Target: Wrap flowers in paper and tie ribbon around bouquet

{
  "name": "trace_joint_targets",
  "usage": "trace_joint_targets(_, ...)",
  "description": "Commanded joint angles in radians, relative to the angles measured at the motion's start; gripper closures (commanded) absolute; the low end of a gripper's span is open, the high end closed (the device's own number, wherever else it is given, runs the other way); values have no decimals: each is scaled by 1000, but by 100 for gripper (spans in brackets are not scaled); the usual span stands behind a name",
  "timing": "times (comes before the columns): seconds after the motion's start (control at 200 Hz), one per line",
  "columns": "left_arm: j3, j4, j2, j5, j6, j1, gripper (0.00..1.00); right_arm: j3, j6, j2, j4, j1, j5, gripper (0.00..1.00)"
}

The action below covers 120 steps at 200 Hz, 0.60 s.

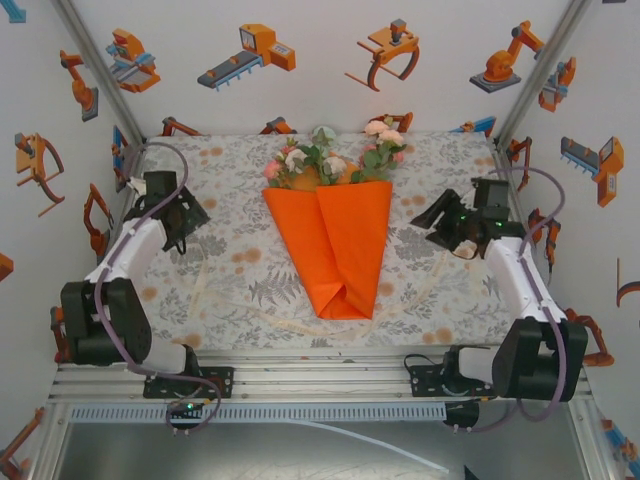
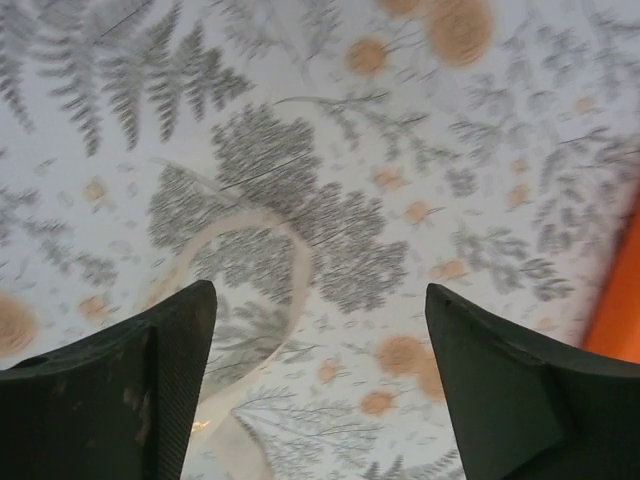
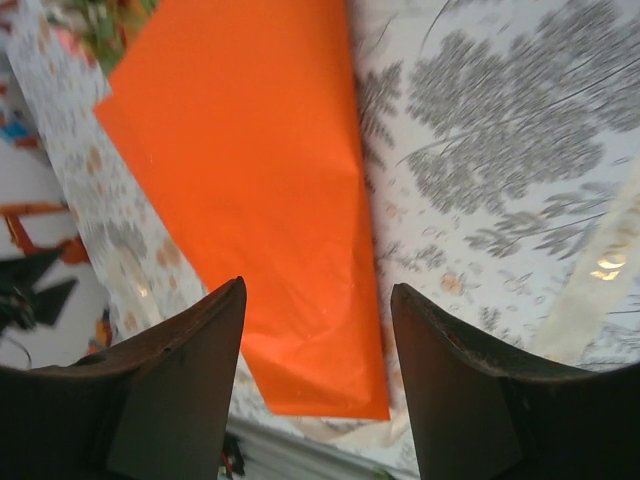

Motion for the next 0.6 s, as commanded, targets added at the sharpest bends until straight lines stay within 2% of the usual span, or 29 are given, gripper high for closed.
trace_joint_targets(0.0,49,-23,-85,173,-53,-1,18,-6,-65,12,-40,131,-4,42)
trace_joint_targets(0.06,25,-17,-139,254,-118,-27,17,-26,-56,21,-12,180,12,42)
trace_joint_targets(0.11,11,-22,-170,287,-139,-87,16,-36,-52,41,6,217,33,42)
trace_joint_targets(0.23,-31,-1,-181,286,-210,-280,16,-26,-74,131,9,288,69,42)
trace_joint_targets(0.355,-152,156,-147,286,-315,-420,16,-23,-108,188,-5,314,105,42)
trace_joint_targets(0.416,-171,144,-123,252,-304,-455,16,-28,-128,192,-36,321,139,42)
trace_joint_targets(0.481,-174,43,-118,152,-300,-465,16,-54,-119,169,-58,321,217,42)
trace_joint_targets(0.546,-205,-19,-149,41,-340,-465,16,-85,-109,124,-70,322,327,41)
trace_joint_targets(0.596,-241,-17,-175,-4,-382,-464,17,-117,-107,97,-44,319,380,40)
